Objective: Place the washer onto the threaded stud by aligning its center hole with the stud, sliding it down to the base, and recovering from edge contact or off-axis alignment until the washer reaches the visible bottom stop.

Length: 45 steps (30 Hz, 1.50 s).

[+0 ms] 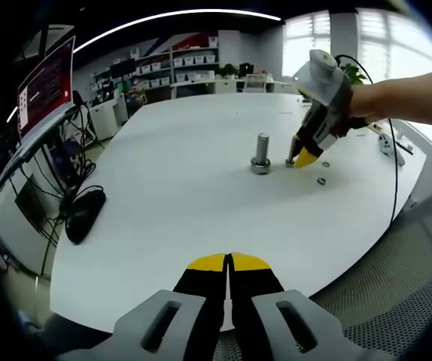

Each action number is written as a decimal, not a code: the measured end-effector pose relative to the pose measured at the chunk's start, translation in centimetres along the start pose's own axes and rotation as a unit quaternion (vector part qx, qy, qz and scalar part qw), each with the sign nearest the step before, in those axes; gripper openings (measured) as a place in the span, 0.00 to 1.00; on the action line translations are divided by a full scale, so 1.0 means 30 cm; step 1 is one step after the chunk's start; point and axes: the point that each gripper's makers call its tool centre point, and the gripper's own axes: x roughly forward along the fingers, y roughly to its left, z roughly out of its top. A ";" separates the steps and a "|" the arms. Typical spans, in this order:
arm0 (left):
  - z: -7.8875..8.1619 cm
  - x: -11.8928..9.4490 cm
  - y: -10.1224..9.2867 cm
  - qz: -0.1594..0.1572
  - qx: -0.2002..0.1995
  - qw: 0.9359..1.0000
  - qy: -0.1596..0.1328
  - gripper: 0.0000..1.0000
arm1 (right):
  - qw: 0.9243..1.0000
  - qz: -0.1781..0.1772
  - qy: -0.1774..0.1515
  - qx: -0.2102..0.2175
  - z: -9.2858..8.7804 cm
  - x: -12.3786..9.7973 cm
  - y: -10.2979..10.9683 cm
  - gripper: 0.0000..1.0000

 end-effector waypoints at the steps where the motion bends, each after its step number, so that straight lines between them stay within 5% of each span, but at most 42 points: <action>1: -0.001 0.000 0.001 0.000 0.000 1.000 0.001 0.00 | 1.000 0.000 -0.003 0.005 -0.008 -0.007 0.005 0.20; 17: -0.003 0.002 0.003 0.002 0.001 1.000 0.003 0.00 | 0.999 -0.013 -0.014 0.049 -0.152 -0.089 0.024 0.20; 30: -0.002 -0.001 0.002 0.002 0.001 1.000 0.003 0.00 | 0.997 -0.024 0.011 0.079 -0.284 -0.112 -0.047 0.21; 39: -0.003 -0.001 0.001 0.001 0.001 1.000 0.003 0.00 | 0.998 0.013 0.044 0.047 -0.299 -0.091 -0.072 0.21; 41: -0.003 -0.002 0.001 0.001 0.001 1.000 0.003 0.00 | 0.998 0.035 0.043 -0.013 -0.275 -0.080 -0.057 0.21; 45: -0.004 -0.001 0.000 0.000 0.000 1.000 0.004 0.00 | 0.996 0.044 0.068 -0.022 -0.280 -0.077 -0.064 0.21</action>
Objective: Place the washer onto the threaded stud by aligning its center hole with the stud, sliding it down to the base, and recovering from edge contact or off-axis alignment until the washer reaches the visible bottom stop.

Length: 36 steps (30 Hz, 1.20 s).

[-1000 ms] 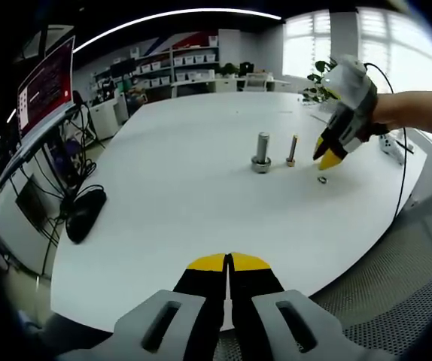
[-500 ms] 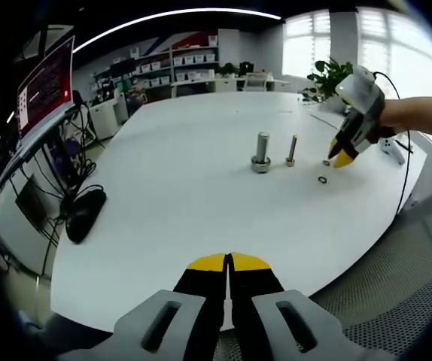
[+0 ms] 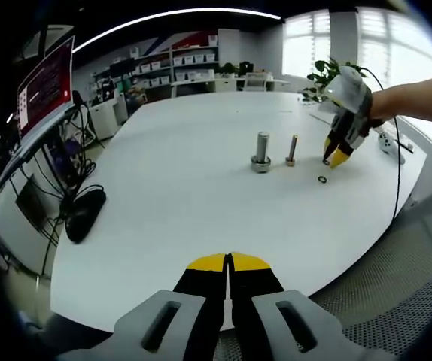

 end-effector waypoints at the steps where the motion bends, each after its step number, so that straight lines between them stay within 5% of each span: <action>1: -0.001 0.000 -0.001 0.000 0.000 1.000 0.001 0.00 | 1.000 -0.004 0.008 0.001 0.002 0.000 -0.005 0.19; 5: 0.000 -0.001 0.000 0.000 0.000 1.000 0.000 0.00 | 0.998 -0.005 0.025 -0.054 0.006 0.001 0.004 0.18; 20: -0.001 0.000 0.001 0.001 0.000 1.000 0.002 0.00 | 0.993 0.006 0.040 -0.107 0.015 0.007 0.017 0.16; 36: 0.009 -0.002 0.001 0.002 -0.002 1.000 -0.007 0.00 | 0.997 -0.009 0.047 -0.064 0.013 0.005 0.013 0.16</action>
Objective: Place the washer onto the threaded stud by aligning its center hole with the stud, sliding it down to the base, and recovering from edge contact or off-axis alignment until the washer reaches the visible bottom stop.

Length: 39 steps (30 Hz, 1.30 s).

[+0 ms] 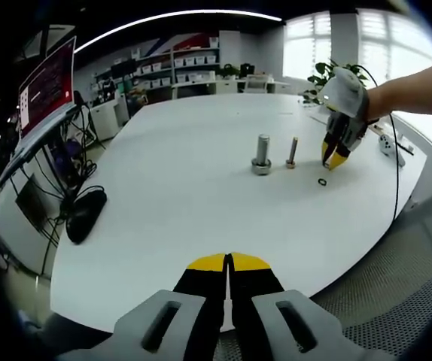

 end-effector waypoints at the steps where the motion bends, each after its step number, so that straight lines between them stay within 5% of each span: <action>1: 0.000 0.000 0.000 0.000 0.000 1.000 0.000 0.00 | 1.000 0.001 0.000 0.005 0.000 0.001 -0.002 0.16; 7: 0.000 -0.001 0.000 0.001 0.001 1.000 0.000 0.00 | 0.995 0.000 -0.007 0.101 0.005 0.003 -0.009 0.16; 13: 0.004 -0.002 -0.002 -0.001 0.000 1.000 -0.002 0.00 | 0.998 -0.001 -0.010 0.066 0.003 0.002 -0.006 0.17; 32: -0.001 0.000 -0.001 0.000 0.002 1.000 0.001 0.00 | 0.997 -0.012 -0.028 0.073 0.009 0.000 -0.009 0.14; 39: 0.000 -0.001 0.000 0.001 0.001 1.000 0.000 0.00 | 0.997 -0.021 -0.050 0.062 0.090 -0.045 -0.013 0.14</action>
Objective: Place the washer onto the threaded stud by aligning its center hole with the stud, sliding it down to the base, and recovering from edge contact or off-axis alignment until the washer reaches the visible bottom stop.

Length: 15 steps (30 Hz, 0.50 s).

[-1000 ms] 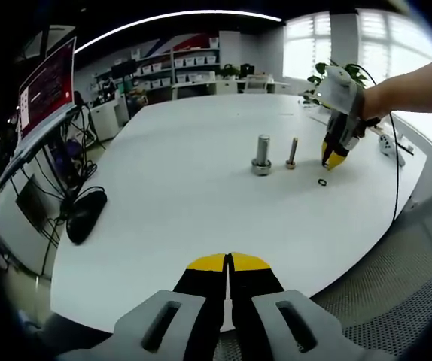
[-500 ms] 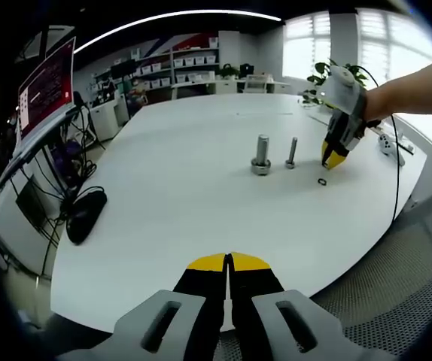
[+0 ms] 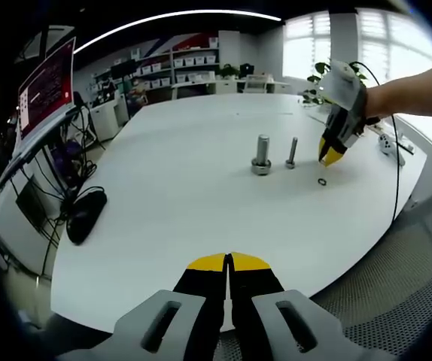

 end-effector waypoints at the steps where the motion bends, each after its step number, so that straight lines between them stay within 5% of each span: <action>1: 0.000 0.000 0.000 0.000 0.000 1.000 0.000 0.00 | 1.000 -0.001 -0.004 -0.003 0.020 -0.007 -0.003 0.14; 15: 0.002 -0.001 0.000 0.001 0.000 1.000 -0.002 0.00 | 0.998 -0.022 -0.045 -0.037 0.194 -0.090 -0.020 0.14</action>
